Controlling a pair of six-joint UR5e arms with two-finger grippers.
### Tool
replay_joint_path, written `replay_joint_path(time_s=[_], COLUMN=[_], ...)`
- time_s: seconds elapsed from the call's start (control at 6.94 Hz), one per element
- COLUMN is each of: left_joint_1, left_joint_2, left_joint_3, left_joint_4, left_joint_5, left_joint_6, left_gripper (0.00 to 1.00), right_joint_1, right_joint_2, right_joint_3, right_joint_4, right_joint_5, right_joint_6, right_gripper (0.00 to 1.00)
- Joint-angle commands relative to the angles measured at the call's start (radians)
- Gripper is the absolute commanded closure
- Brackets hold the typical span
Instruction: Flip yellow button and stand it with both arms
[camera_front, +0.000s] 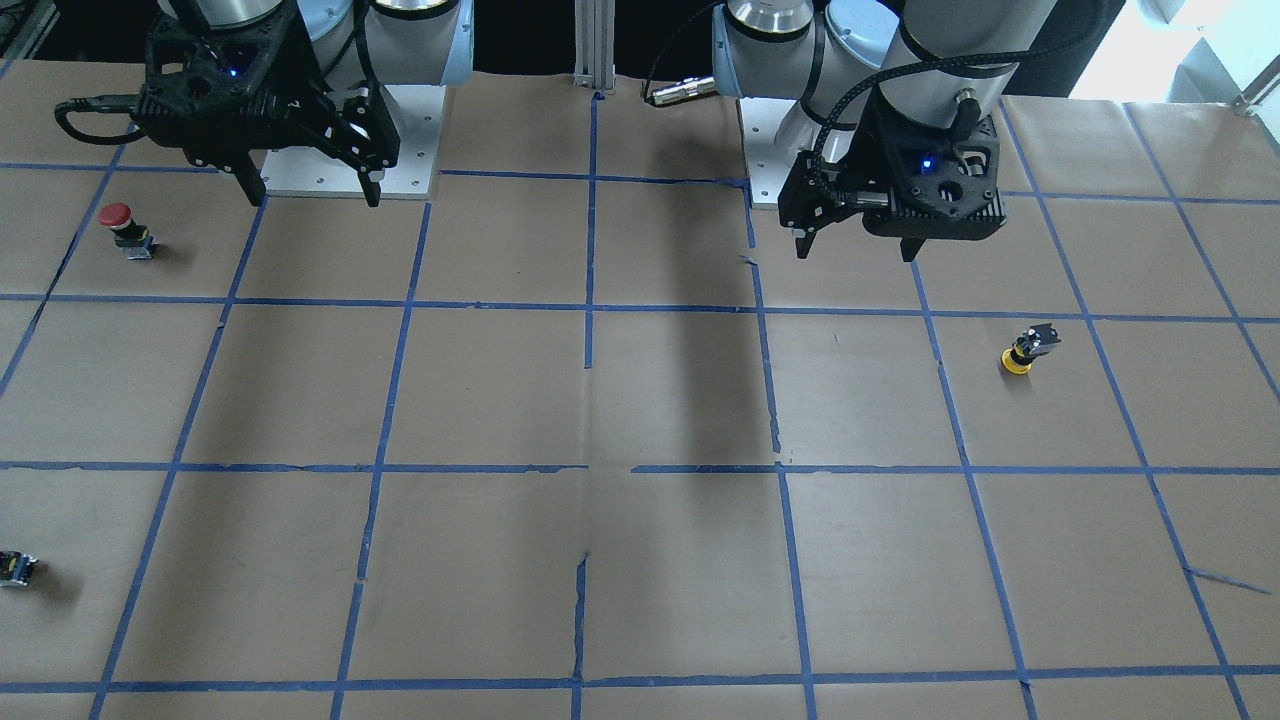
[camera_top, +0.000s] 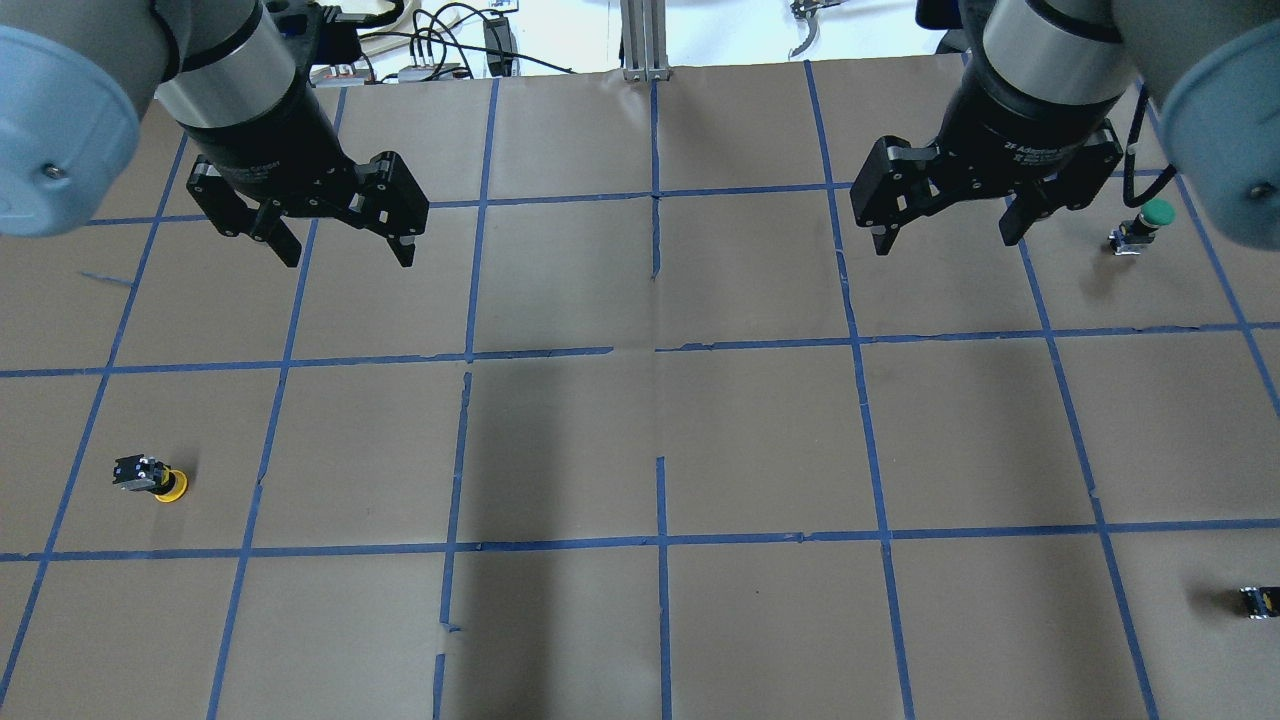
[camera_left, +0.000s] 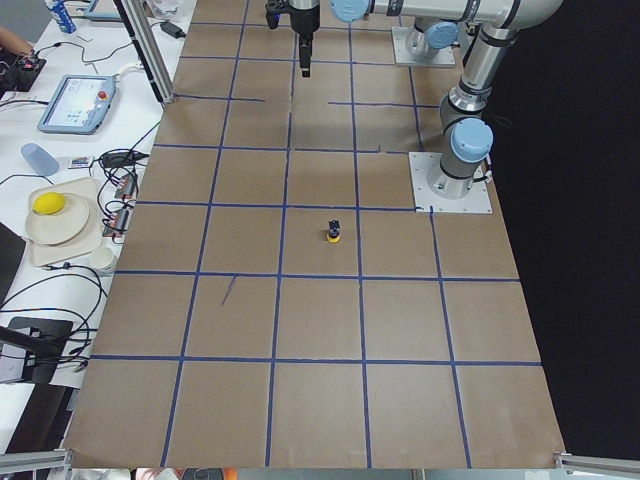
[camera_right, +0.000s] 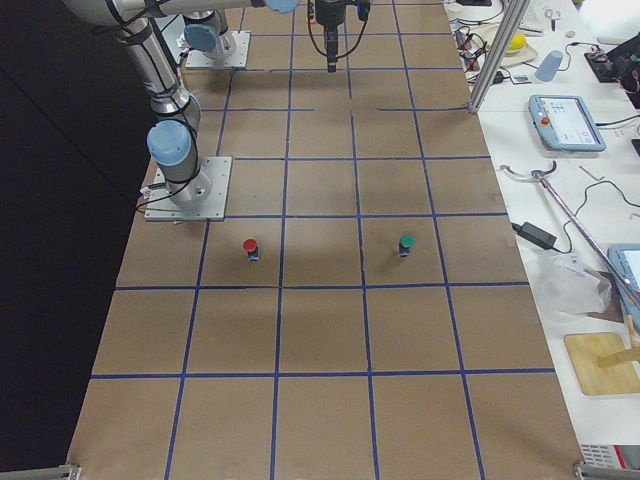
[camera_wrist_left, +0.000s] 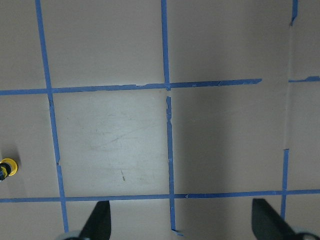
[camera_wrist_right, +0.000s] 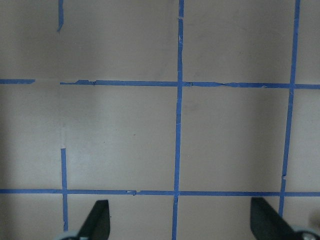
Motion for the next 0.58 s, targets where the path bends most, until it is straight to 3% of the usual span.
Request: replay_joint_path(time_s=[0.0,0.29,0.43], left_joint_1=[-0.001,0.024,0.089], left_joint_2=[-0.001,-0.004,-0.012], left_joint_3=[0.004,-0.008,-0.022], left_joint_4=[0.001,-0.001,-0.002], left_joint_5=[-0.001,0.013,0.011], left_joint_6=[0.003,0.030,0.100], left_gripper=[0.00,0.00,0.01], right_joint_1=[0.000,0.000,0.000], right_joint_2=[-0.001,-0.001,-0.001], right_joint_3=[0.000,0.000,0.000], right_joint_4=[-0.001,-0.001,-0.001], right_joint_5=[0.000,0.000,0.000], right_joint_6=[0.000,0.000,-0.002], right_gripper=[0.01,0.01,0.01])
